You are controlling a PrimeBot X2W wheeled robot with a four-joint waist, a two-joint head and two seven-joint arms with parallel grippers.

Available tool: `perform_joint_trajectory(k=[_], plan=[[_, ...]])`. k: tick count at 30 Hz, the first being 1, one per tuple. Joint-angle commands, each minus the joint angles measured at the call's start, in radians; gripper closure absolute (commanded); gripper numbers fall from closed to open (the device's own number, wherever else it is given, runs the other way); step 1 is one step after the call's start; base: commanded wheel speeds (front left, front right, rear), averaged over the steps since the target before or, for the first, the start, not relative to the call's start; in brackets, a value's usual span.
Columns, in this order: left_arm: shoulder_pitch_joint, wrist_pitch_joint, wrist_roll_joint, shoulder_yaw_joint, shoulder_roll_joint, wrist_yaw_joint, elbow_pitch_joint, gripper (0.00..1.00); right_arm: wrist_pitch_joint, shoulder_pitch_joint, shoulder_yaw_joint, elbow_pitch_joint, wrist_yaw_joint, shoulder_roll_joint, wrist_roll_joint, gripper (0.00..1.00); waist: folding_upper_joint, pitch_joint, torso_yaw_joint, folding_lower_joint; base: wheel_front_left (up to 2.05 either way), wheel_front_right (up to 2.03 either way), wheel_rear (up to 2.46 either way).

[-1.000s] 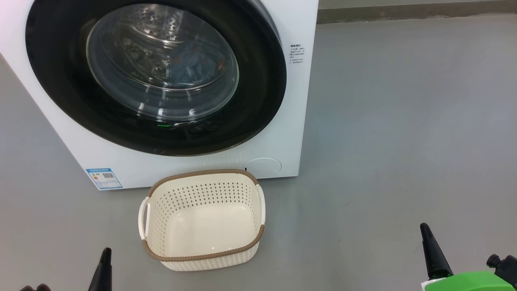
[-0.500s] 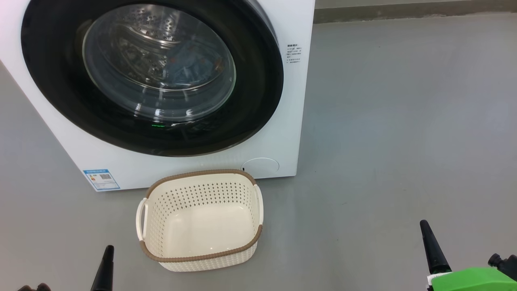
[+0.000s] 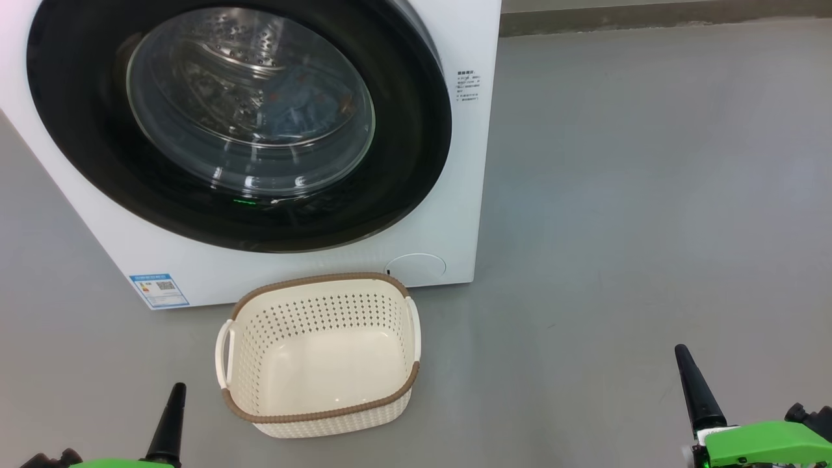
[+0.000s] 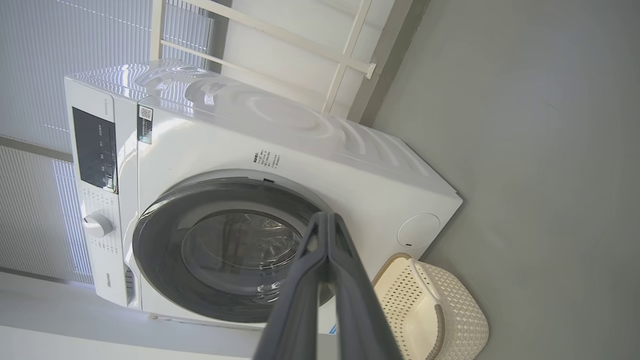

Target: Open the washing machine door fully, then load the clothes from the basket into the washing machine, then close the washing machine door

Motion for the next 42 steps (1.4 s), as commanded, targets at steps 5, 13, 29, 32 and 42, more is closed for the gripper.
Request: perform_joint_trajectory(k=[5,13,29,32,42], plan=[[-0.058,0.022,-0.074,0.036,0.006,-0.002,-0.010,1.00,0.021,-0.052,0.011,-0.017,-0.004,-0.013,0.085,1.00,-0.0001,0.001,-0.004,0.0000,0.00,0.00,0.00],[-0.075,0.045,-0.156,0.044,-0.001,-0.002,0.001,1.00,0.045,-0.065,0.009,-0.008,-0.005,-0.014,0.175,1.00,-0.0001,0.001,-0.008,0.0000,0.00,0.00,0.00],[-0.105,0.090,-0.305,0.059,-0.012,-0.003,0.020,1.00,0.089,-0.088,0.005,0.008,-0.006,-0.016,0.341,1.00,-0.0001,0.003,-0.017,0.0000,0.00,0.00,0.00],[-0.105,0.090,-0.305,0.060,-0.013,-0.003,0.020,1.00,0.089,-0.088,0.005,0.008,-0.006,-0.016,0.341,1.00,-0.0001,0.003,-0.017,0.0000,0.00,0.00,0.00],[-0.105,0.092,-0.303,0.062,-0.014,-0.003,0.020,1.00,0.089,-0.088,0.005,0.008,-0.006,-0.015,0.340,1.00,-0.0001,0.003,-0.017,0.0000,0.00,0.00,0.00]])
